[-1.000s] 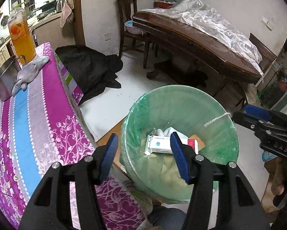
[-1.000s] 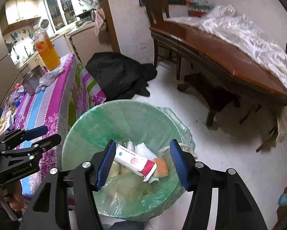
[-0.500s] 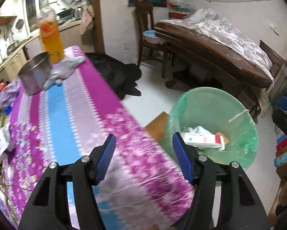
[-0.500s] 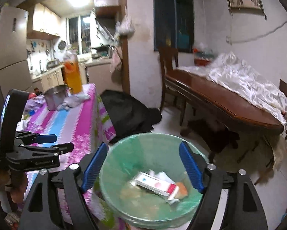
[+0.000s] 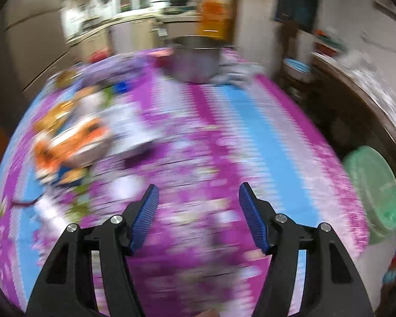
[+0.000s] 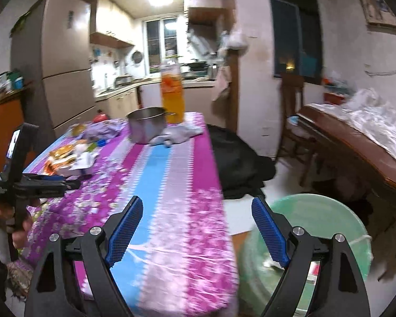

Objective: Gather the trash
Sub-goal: 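Move both open tools back over the table toward the remaining trash, then grasp the white cloth bundle with the left tool while the right tool grasps the white round tub, then carry the white cloth and white tub over the green bin with both tools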

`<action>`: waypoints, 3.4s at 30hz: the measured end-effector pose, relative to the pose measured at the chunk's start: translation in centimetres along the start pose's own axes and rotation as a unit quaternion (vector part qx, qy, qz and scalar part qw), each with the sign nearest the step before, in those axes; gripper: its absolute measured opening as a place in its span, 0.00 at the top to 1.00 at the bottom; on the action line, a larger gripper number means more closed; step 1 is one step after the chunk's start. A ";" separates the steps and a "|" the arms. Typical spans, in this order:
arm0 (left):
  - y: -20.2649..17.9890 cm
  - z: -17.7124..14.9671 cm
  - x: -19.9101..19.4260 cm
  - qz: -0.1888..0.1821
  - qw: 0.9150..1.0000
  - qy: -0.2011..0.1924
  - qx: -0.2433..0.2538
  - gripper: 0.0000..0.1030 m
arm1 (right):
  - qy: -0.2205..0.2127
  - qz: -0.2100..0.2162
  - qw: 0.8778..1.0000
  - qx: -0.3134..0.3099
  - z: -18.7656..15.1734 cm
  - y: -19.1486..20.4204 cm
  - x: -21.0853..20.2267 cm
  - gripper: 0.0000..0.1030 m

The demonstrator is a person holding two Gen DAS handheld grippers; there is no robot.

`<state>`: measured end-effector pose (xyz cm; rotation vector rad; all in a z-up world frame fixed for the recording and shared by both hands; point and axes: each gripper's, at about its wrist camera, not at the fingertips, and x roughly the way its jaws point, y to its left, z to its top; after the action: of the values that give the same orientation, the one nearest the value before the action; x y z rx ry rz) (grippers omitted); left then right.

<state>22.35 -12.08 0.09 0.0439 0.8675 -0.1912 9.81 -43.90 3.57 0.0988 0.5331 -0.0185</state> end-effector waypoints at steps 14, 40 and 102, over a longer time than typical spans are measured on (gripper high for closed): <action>15.4 -5.1 -0.9 0.088 0.984 0.040 -0.148 0.41 | 0.034 0.110 0.991 -0.069 1.1 10.5 6.2 0.18; 17.8 -3.4 -0.7 0.015 0.999 -0.032 -0.024 0.51 | 0.181 0.254 0.938 -0.154 -0.1 27.8 21.4 0.34; 10.4 -4.0 -9.4 0.091 0.981 -0.166 -0.050 0.80 | -0.059 0.102 0.990 -0.079 2.9 25.6 7.3 0.60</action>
<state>15.36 -0.02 4.22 -0.0025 0.5357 0.0189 18.65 -18.68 4.67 -0.0021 0.4035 0.2156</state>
